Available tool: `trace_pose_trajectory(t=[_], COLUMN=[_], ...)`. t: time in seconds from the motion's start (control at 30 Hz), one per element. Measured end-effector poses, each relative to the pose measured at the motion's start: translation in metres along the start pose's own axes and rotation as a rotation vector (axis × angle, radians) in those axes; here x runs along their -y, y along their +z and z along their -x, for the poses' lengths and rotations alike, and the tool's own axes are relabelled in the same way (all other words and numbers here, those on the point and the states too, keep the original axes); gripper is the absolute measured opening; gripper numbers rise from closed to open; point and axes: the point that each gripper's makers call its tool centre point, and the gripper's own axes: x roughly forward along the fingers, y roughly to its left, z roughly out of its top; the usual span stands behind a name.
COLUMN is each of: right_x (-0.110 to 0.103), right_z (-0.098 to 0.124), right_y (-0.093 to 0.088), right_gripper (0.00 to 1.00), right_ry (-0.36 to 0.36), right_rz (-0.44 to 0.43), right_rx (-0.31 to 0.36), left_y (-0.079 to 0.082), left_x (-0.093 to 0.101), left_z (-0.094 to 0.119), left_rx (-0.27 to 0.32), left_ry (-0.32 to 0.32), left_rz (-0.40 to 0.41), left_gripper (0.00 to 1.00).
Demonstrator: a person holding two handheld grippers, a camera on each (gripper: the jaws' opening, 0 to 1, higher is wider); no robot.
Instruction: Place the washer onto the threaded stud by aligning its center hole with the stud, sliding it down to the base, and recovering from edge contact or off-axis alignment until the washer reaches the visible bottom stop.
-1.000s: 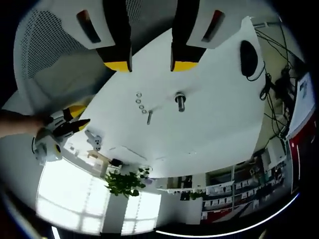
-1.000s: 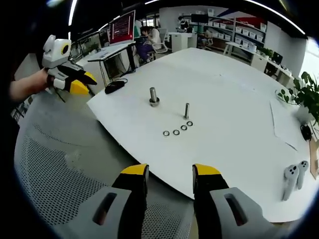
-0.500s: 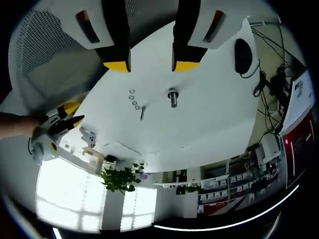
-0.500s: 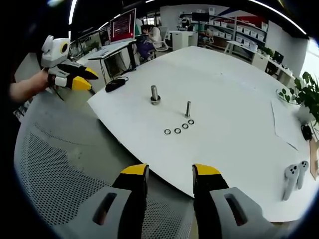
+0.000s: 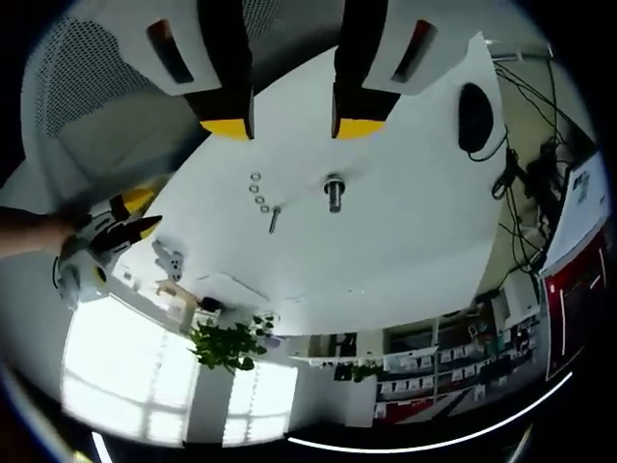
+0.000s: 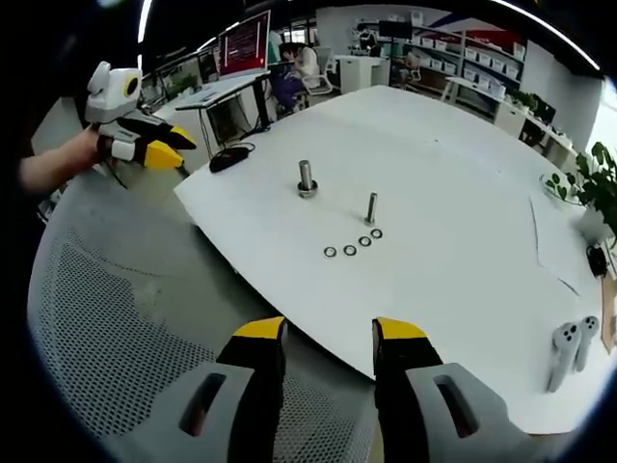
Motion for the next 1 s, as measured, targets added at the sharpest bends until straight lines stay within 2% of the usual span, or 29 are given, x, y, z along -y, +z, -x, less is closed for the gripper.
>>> trace_pose_trajectory(t=[0.13, 0.23, 0.43, 0.8, 1.0], right_x=[-0.0004, 0.0013, -0.0007, 0.0048, 0.004], right_z=[-0.0002, -0.0011, -0.0016, -0.0008, -0.0001], right_y=[-0.0022, -0.001, -0.0031, -0.0057, -0.0026], right_gripper=[0.38, 0.38, 0.38, 0.38, 0.38], right_ry=[0.0, -0.001, 0.0, -0.022, -0.022], right_rz=[0.011, 0.004, 0.012, -0.003, 0.005], right_rx=[-0.009, -0.011, -0.023, -0.031, -0.016], left_y=[0.0004, 0.0021, 0.0004, 0.0048, 0.0004], left_x=[0.0009, 0.0016, 0.0027, -0.0006, 0.0004], left_z=[0.0002, -0.0004, -0.0002, 0.0004, -0.0009], left_rx=[0.004, 0.003, -0.003, 0.017, -0.005], left_ry=[0.002, 0.014, 0.012, 0.018, 0.016], left_rz=[0.005, -0.03, -0.05, -0.026, -0.044], left_gripper=[0.31, 0.31, 0.31, 0.31, 0.31])
